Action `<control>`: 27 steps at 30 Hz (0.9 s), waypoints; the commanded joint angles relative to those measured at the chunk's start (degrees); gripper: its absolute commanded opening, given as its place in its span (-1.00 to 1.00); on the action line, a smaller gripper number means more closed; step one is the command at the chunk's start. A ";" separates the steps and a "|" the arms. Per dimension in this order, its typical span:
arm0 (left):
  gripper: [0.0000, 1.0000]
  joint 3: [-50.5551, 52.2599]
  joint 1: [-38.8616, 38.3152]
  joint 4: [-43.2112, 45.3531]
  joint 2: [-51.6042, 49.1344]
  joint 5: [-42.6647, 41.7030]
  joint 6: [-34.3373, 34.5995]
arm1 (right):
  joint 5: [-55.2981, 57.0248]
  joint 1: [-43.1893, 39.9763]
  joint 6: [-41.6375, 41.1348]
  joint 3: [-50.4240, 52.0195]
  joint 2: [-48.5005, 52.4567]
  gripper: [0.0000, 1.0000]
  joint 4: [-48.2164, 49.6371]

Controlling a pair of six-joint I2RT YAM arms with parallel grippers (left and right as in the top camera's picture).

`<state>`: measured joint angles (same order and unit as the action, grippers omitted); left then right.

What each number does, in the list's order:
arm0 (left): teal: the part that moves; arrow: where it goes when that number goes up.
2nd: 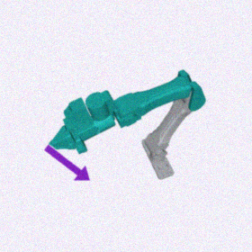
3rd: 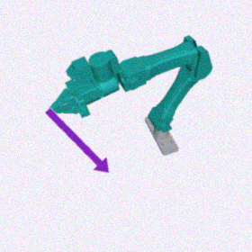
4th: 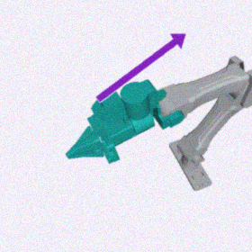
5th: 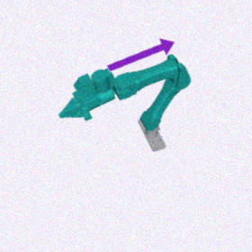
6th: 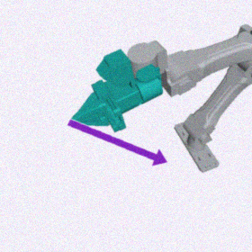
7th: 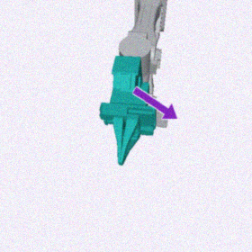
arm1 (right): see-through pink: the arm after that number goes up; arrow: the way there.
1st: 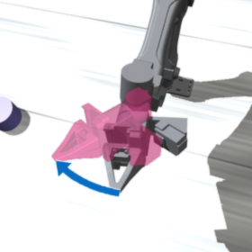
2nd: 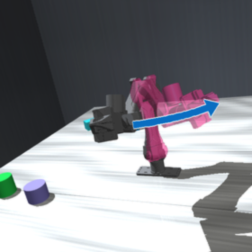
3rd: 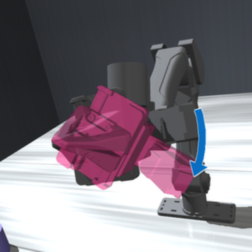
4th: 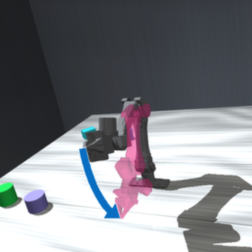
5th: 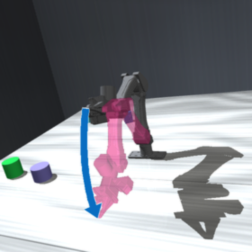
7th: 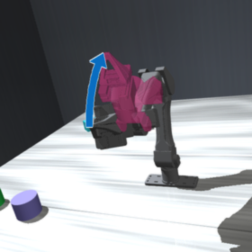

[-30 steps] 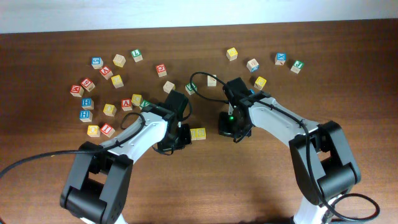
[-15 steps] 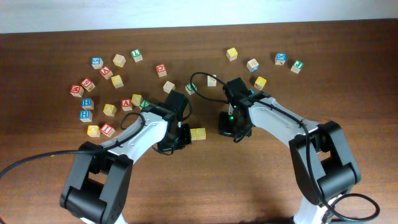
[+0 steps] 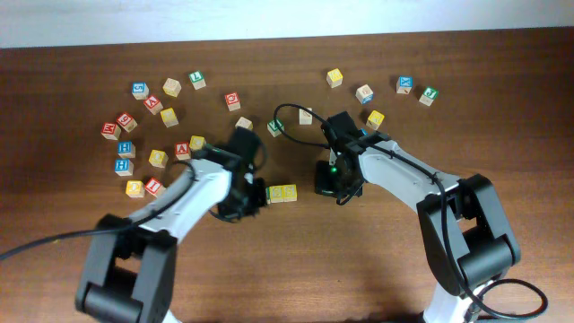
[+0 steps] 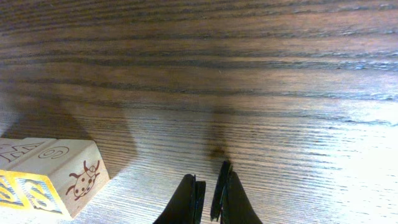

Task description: Spell out RSS

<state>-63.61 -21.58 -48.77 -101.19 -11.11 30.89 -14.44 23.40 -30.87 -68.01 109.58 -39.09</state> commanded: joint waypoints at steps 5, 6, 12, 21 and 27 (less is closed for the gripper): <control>-1.00 -1.14 8.07 0.57 1.44 0.42 -3.17 | 0.70 2.97 -1.66 0.31 0.48 -0.92 3.15; -1.00 -1.03 7.96 0.83 1.42 0.44 -3.17 | 0.66 3.34 -2.12 0.31 0.48 -0.92 3.69; -1.00 -0.11 7.91 4.76 0.48 1.49 -3.15 | 0.52 4.74 -2.64 0.31 0.48 -0.92 4.96; -1.00 0.04 7.13 6.67 -3.50 -0.70 -3.15 | 0.50 5.53 -2.67 0.31 0.48 -0.92 6.38; -1.00 0.04 4.31 7.41 -3.93 -0.70 -3.15 | -0.98 5.57 -2.69 0.31 0.48 -0.92 6.78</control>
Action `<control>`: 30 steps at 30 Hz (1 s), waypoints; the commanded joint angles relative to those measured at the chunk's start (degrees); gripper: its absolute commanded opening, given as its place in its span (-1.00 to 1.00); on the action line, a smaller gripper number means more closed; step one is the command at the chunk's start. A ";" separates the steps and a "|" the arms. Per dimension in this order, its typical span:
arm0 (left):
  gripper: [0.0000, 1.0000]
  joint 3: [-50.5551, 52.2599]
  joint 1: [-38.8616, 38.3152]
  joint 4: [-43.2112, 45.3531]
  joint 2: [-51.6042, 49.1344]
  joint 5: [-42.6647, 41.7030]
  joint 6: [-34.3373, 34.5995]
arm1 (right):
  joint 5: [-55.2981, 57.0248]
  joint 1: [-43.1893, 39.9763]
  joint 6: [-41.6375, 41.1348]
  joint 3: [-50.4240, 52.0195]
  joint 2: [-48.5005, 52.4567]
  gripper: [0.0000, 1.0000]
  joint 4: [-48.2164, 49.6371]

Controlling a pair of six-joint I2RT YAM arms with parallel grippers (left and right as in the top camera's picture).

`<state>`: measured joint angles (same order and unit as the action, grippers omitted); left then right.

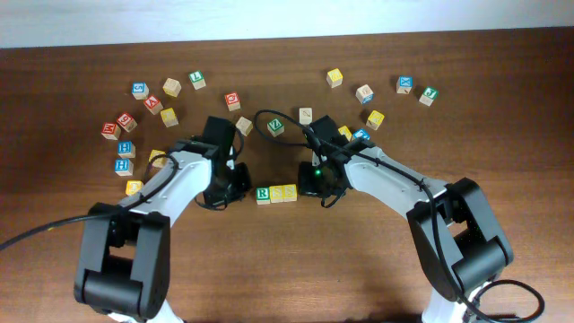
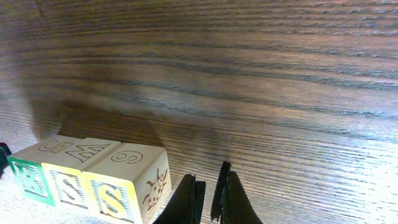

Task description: Spell out RSS

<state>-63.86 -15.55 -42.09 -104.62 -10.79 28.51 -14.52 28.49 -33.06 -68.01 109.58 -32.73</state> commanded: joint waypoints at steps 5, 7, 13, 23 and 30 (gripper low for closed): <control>-1.00 0.28 -2.93 1.55 -0.50 -1.01 0.15 | -0.52 0.83 -0.52 0.31 0.48 -0.92 0.39; -1.00 0.28 -2.95 1.64 -0.50 -1.03 0.15 | -1.33 0.83 -0.52 0.31 0.48 -0.92 0.44; -1.00 0.28 -2.95 2.34 -0.50 -2.32 0.13 | -1.60 0.85 -1.42 0.31 0.48 -0.92 0.39; -1.00 0.28 -2.95 2.49 -0.50 -2.99 0.13 | -1.70 2.58 -1.55 0.31 0.48 -0.92 0.85; -1.00 0.28 -2.95 2.64 -0.50 -2.99 0.13 | -1.51 2.67 -1.95 0.31 0.48 -0.92 0.83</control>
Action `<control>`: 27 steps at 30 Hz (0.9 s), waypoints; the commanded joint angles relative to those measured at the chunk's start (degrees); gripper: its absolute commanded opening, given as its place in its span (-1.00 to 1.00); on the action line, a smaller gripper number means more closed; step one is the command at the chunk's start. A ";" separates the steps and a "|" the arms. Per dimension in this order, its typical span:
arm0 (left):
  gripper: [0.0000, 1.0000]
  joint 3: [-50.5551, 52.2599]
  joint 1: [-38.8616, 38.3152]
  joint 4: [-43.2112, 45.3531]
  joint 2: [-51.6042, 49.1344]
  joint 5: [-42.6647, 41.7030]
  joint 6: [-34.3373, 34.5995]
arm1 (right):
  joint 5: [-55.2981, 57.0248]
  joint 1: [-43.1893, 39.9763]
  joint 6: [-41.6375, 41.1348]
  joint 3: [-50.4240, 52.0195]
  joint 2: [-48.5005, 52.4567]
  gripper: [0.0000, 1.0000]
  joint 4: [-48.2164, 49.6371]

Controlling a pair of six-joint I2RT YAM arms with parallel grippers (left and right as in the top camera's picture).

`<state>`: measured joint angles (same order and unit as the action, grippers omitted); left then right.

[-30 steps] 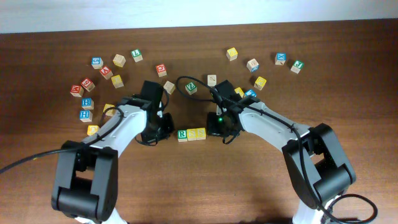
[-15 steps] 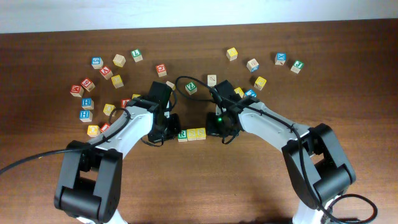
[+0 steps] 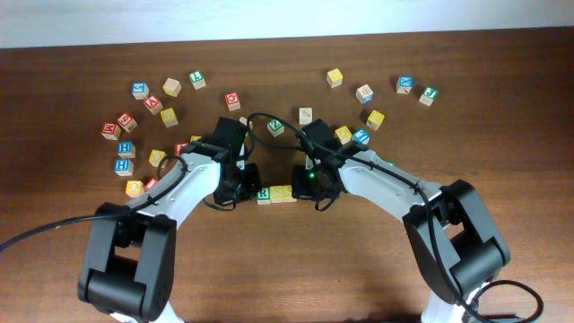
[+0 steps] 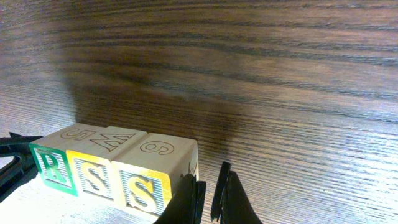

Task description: Spell out RSS

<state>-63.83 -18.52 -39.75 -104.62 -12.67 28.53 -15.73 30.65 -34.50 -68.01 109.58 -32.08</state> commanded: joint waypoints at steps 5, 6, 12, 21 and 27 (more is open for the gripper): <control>-1.00 0.26 0.02 0.35 -0.50 -1.09 0.11 | -0.37 0.50 -0.52 0.31 0.48 -0.92 -0.04; -1.00 0.26 0.02 0.35 -0.50 -1.09 0.11 | -0.37 0.52 -0.52 0.31 0.48 -0.92 -0.04; -1.00 0.26 0.04 0.31 -0.50 -0.83 0.09 | -0.33 0.50 -0.52 0.31 0.48 -0.92 -0.11; -1.00 0.26 0.04 0.00 -0.50 3.08 0.11 | -0.09 0.42 -0.50 0.31 0.48 -0.91 -1.11; -1.00 0.26 0.04 -0.15 -0.50 3.48 0.11 | -0.13 0.42 -0.50 0.31 0.48 -0.91 -1.33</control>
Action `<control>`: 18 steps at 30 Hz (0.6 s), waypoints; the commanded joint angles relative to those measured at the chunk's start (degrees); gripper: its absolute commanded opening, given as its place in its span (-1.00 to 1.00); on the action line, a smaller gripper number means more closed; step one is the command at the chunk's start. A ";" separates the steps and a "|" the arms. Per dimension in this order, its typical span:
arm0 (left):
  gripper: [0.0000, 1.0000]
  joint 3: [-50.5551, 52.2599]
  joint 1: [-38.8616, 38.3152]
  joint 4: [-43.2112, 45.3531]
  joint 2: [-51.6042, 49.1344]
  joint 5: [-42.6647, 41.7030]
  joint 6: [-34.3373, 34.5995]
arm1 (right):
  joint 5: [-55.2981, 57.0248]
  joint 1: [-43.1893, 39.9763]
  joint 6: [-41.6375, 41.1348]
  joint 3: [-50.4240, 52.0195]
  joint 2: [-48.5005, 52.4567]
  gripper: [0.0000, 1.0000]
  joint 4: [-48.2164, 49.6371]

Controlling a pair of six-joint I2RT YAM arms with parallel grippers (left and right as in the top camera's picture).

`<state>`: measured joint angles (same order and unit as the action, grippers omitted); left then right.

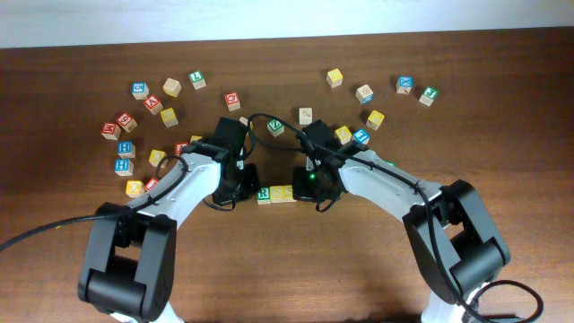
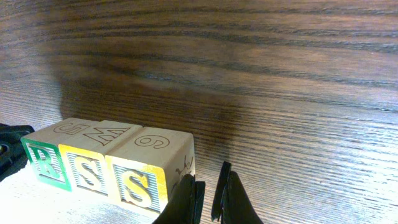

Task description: Spell out RSS

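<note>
Three blocks stand in a row at the table's middle: a green R (image 2: 42, 163), a yellow S (image 2: 90, 174) and a second yellow S (image 2: 138, 183). From overhead the row (image 1: 276, 193) reads R, S, S. My right gripper (image 2: 208, 194) is shut with nothing in it. Its left finger (image 2: 189, 196) rests against the ladybird side of the last S. My left gripper (image 1: 242, 186) sits just left of the R. Its dark fingertips (image 2: 12, 158) show at the edge of the right wrist view, apart from each other.
Several loose letter blocks lie scattered at the back left (image 1: 143, 108) and back right (image 1: 372, 117). A green block (image 1: 274, 126) and a pale one (image 1: 306, 115) lie just behind the row. Both arms flank the row closely.
Hardly anything has moved. In the right wrist view the row sits a little further left, and my shut right gripper still touches the last S.
At first two S blocks stood together, my left gripper right beside them and my right gripper shut well to their right. Then the green R stood at the row's left end, with the left gripper drawn back. Both grippers have since closed in on the row's ends.
</note>
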<state>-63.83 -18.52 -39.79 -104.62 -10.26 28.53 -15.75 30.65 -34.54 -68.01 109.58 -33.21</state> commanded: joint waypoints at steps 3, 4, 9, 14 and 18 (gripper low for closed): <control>-1.00 0.26 0.02 -0.09 -0.50 1.01 0.11 | -0.37 0.42 -0.48 0.31 0.48 -0.91 -0.20; -1.00 0.26 0.02 -0.09 -0.50 0.74 0.11 | -0.35 0.42 -0.48 0.31 0.48 -0.91 -0.20; -1.00 0.26 0.02 0.15 -0.50 -0.50 0.09 | -0.37 0.46 -0.48 0.31 0.48 -0.92 -0.20; -1.00 0.26 0.02 0.35 -0.50 -0.63 0.07 | -0.57 0.46 -0.48 0.31 0.48 -0.92 -0.20; -1.00 0.26 0.02 0.37 -0.50 -0.79 0.04 | -1.40 0.46 -0.48 0.31 0.48 -0.92 -0.13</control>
<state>-63.83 -18.52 -39.57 -104.62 -10.24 28.53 -16.01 30.65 -34.59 -68.01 109.58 -33.34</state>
